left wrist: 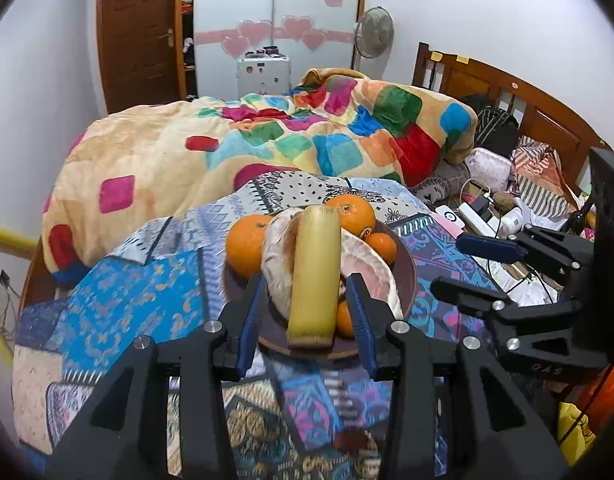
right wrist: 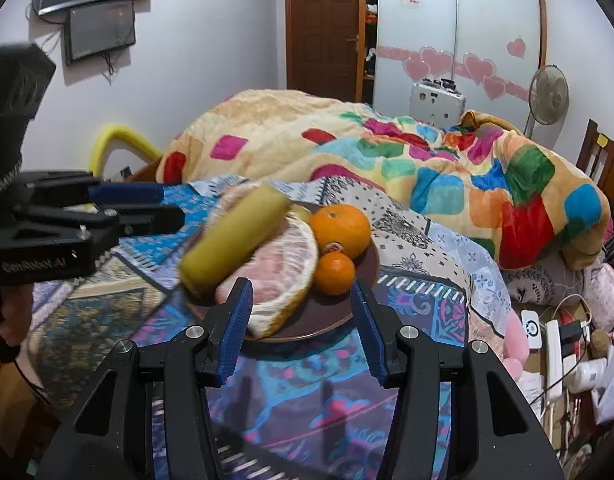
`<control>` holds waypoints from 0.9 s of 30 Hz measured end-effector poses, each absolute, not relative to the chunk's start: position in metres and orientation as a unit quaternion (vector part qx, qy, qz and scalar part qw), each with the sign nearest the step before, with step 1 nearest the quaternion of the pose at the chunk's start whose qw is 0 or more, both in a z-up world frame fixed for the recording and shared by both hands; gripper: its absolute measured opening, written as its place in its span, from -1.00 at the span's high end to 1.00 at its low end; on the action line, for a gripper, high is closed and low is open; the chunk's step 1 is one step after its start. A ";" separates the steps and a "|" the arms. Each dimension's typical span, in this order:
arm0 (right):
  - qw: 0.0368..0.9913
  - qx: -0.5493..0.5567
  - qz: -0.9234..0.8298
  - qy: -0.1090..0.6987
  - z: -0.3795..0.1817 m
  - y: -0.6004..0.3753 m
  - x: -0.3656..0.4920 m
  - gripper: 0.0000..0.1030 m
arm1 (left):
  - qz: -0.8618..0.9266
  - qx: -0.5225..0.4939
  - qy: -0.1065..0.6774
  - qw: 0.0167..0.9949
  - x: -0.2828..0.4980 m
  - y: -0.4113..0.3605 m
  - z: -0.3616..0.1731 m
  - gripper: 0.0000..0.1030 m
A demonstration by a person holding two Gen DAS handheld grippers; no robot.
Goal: Organize fruits
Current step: 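Lower the yellow cylindrical fruit onto the plate and open the left tool, then grasp a small dark red plum from the quilt with the right tool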
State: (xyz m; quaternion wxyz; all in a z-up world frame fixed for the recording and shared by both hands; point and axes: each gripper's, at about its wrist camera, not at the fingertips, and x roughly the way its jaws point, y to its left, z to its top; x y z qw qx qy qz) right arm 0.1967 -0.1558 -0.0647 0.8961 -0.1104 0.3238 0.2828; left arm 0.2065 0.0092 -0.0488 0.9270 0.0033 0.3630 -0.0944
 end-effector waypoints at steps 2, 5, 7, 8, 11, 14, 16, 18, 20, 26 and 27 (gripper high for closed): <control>0.897 -0.108 0.286 0.318 -0.059 -0.156 0.186 0.08 | -0.088 0.001 0.359 0.929 0.194 0.012 -0.046 0.13; 0.899 -0.103 0.290 0.312 -0.052 -0.156 0.170 0.05 | -0.078 -0.003 0.350 0.933 0.172 0.014 -0.043 0.07; 0.899 -0.098 0.294 0.311 -0.050 -0.157 0.161 0.01 | -0.076 -0.006 0.351 0.933 0.159 0.015 -0.044 0.06; 0.898 -0.094 0.296 0.312 -0.050 -0.158 0.155 0.01 | -0.076 -0.009 0.352 0.933 0.155 0.015 -0.045 0.06; 0.895 -0.090 0.300 0.317 -0.054 -0.158 0.144 0.01 | -0.070 -0.014 0.355 0.932 0.140 0.015 -0.051 0.02; 0.891 -0.088 0.302 0.327 -0.062 -0.157 0.135 0.01 | -0.065 -0.020 0.361 0.930 0.128 0.015 -0.060 0.01; 0.888 -0.088 0.302 0.336 -0.069 -0.158 0.131 0.01 | -0.063 -0.022 0.367 0.928 0.121 0.016 -0.066 0.01; 0.885 -0.089 0.303 0.344 -0.076 -0.157 0.127 0.01 | -0.058 -0.020 0.372 0.926 0.115 0.016 -0.073 0.01; 0.882 -0.091 0.300 0.352 -0.086 -0.156 0.124 0.01 | -0.054 -0.017 0.378 0.924 0.111 0.014 -0.081 0.01; 0.871 -0.090 0.299 0.380 -0.112 -0.150 0.125 0.01 | -0.056 -0.019 0.399 0.915 0.103 0.015 -0.104 0.01; 0.869 -0.088 0.300 0.384 -0.115 -0.149 0.127 0.01 | -0.057 -0.019 0.402 0.914 0.103 0.016 -0.107 0.01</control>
